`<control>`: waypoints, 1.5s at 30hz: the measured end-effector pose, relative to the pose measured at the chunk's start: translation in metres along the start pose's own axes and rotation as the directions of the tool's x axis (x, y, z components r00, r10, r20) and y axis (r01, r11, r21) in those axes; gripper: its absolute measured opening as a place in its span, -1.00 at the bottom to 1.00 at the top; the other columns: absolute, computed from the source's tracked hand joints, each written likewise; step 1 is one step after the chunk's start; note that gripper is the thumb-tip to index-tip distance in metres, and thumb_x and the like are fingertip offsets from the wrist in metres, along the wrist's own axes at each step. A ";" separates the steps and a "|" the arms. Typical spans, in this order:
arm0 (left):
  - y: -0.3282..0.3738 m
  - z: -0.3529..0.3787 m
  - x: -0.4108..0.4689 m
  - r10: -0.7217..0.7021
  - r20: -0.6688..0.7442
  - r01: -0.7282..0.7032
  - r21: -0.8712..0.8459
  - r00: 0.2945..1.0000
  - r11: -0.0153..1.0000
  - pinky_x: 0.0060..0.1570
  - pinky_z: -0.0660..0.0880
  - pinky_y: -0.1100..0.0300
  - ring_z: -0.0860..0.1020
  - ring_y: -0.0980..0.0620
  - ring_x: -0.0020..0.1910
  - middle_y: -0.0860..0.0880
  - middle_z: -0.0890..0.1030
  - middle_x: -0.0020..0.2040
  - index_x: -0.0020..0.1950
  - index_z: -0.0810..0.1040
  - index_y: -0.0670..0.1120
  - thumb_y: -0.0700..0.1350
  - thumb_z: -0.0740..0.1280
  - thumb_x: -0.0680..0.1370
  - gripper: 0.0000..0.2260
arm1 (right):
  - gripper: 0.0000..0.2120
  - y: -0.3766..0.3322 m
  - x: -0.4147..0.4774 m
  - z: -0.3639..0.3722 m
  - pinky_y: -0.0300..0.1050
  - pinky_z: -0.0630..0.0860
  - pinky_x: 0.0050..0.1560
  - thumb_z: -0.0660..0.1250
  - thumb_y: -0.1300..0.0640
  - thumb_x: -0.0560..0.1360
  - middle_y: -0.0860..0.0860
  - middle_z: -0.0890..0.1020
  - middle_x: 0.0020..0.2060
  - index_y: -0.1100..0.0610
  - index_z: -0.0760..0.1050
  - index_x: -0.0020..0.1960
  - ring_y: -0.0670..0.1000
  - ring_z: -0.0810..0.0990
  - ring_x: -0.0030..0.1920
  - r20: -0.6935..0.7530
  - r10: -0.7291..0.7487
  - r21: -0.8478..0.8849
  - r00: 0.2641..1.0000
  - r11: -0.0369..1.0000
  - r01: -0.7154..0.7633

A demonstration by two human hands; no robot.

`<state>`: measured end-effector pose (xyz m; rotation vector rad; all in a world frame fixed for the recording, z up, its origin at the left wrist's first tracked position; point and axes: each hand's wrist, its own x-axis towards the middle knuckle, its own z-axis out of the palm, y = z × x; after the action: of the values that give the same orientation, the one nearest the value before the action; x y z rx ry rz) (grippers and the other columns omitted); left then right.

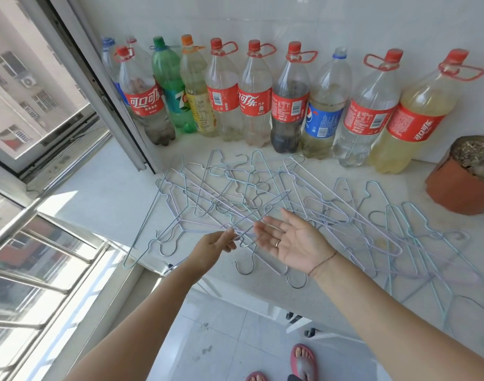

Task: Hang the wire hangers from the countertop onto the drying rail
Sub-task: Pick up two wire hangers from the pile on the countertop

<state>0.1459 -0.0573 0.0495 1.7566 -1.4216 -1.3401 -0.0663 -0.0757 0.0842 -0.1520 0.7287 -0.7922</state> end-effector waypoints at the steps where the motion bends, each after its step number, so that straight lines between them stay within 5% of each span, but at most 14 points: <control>1: 0.002 -0.002 0.001 -0.008 -0.012 0.007 -0.034 1.000 0.999 0.04 0.42 0.15 0.55 0.08 -0.17 0.03 0.64 -0.17 -0.05 0.65 -0.07 0.19 0.16 0.58 -0.59 | -0.71 -0.006 0.002 -0.002 0.02 0.57 0.00 0.23 0.00 0.52 0.18 0.60 0.00 0.22 0.45 0.07 0.11 0.57 0.02 -0.020 -0.018 -0.049 1.000 0.999 0.017; 4: 0.010 -0.006 0.002 -0.012 -0.035 0.007 -0.152 0.999 0.988 0.02 0.42 0.13 0.51 0.05 -0.19 0.01 0.58 -0.17 0.02 0.64 -0.11 0.18 0.15 0.59 -0.58 | -0.86 -0.031 0.011 -0.021 -0.12 0.55 -0.16 0.26 0.10 0.53 0.11 0.59 -0.15 0.17 0.49 -0.02 0.01 0.57 -0.15 -0.186 -0.188 -0.380 0.964 0.919 0.106; 8: 0.028 -0.007 -0.001 -0.013 -0.093 -0.021 -0.359 0.996 0.933 -0.12 0.41 0.17 0.43 0.02 -0.28 0.08 0.57 -0.21 0.08 0.57 -0.26 0.08 0.14 0.61 -0.58 | -0.75 -0.077 0.021 -0.061 -0.26 0.41 -0.23 0.35 0.25 0.46 0.12 0.59 -0.14 0.29 0.52 0.12 0.01 0.51 -0.14 -0.236 -0.558 -0.864 0.796 0.495 0.090; 11: 0.038 -0.008 -0.005 -0.026 -0.125 -0.034 -0.456 0.992 0.889 -0.21 0.37 0.20 0.41 0.06 -0.35 0.05 0.52 -0.26 0.11 0.58 -0.18 0.05 0.13 0.62 -0.63 | -0.70 -0.097 0.030 -0.082 -0.14 0.45 0.04 0.38 0.21 0.44 0.13 0.59 0.01 0.26 0.52 0.15 0.06 0.55 0.00 -0.203 -0.567 -0.959 0.798 0.280 -0.044; 14: 0.047 -0.006 -0.009 -0.039 -0.121 -0.031 -0.525 0.992 0.850 -0.26 0.36 0.21 0.41 0.09 -0.38 0.03 0.51 -0.28 0.13 0.58 -0.17 0.05 0.13 0.62 -0.64 | -0.79 -0.102 0.042 -0.095 -0.12 0.44 0.12 0.38 0.18 0.44 0.18 0.63 0.04 0.21 0.56 0.05 0.10 0.59 0.05 -0.183 -0.478 -0.976 0.859 0.196 -0.099; 23: 0.061 0.002 -0.015 -0.049 -0.114 -0.028 -0.596 0.992 0.803 -0.32 0.28 0.23 0.36 0.09 -0.42 0.03 0.49 -0.30 0.17 0.55 -0.20 0.06 0.13 0.60 -0.61 | -0.81 -0.108 0.051 -0.103 -0.15 0.42 0.03 0.34 0.18 0.46 0.09 0.61 -0.09 0.24 0.58 0.03 0.01 0.54 -0.03 -0.176 -0.414 -0.969 0.893 0.234 -0.083; 28: 0.066 0.006 -0.014 -0.030 -0.124 -0.050 -0.596 0.992 0.801 -0.32 0.28 0.21 0.36 0.09 -0.43 0.01 0.49 -0.28 0.19 0.54 -0.21 0.06 0.12 0.60 -0.59 | -0.76 -0.108 0.052 -0.112 -0.13 0.42 0.18 0.35 0.17 0.47 0.10 0.62 -0.02 0.26 0.57 0.09 -0.01 0.55 0.01 -0.156 -0.394 -0.966 0.906 0.251 -0.058; 40: 0.073 0.021 -0.013 -0.080 -0.153 -0.031 -0.611 0.985 0.791 -0.33 0.28 0.21 0.37 0.07 -0.42 -0.02 0.49 -0.24 0.17 0.57 -0.17 0.15 0.23 0.48 -0.54 | -0.74 -0.113 0.059 -0.118 -0.21 0.40 0.13 0.35 0.11 0.48 0.10 0.63 0.00 0.24 0.56 0.10 -0.02 0.54 0.05 -0.148 -0.289 -0.965 0.946 0.253 -0.074; 45: 0.074 0.025 -0.017 -0.099 -0.170 -0.026 -0.611 0.980 0.791 -0.31 0.33 0.21 0.39 0.06 -0.38 -0.01 0.51 -0.22 0.16 0.58 -0.16 0.16 0.23 0.48 -0.54 | -0.79 -0.124 0.054 -0.115 -0.48 0.40 -0.34 0.35 0.16 0.48 -0.01 0.57 -0.23 0.19 0.52 0.09 -0.12 0.49 -0.23 -0.153 -0.235 -0.950 0.960 0.303 -0.077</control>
<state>0.0922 -0.0612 0.1087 1.4202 -0.7200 -1.3979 -0.1886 -0.1853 0.0167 -1.2380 1.4235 -0.3468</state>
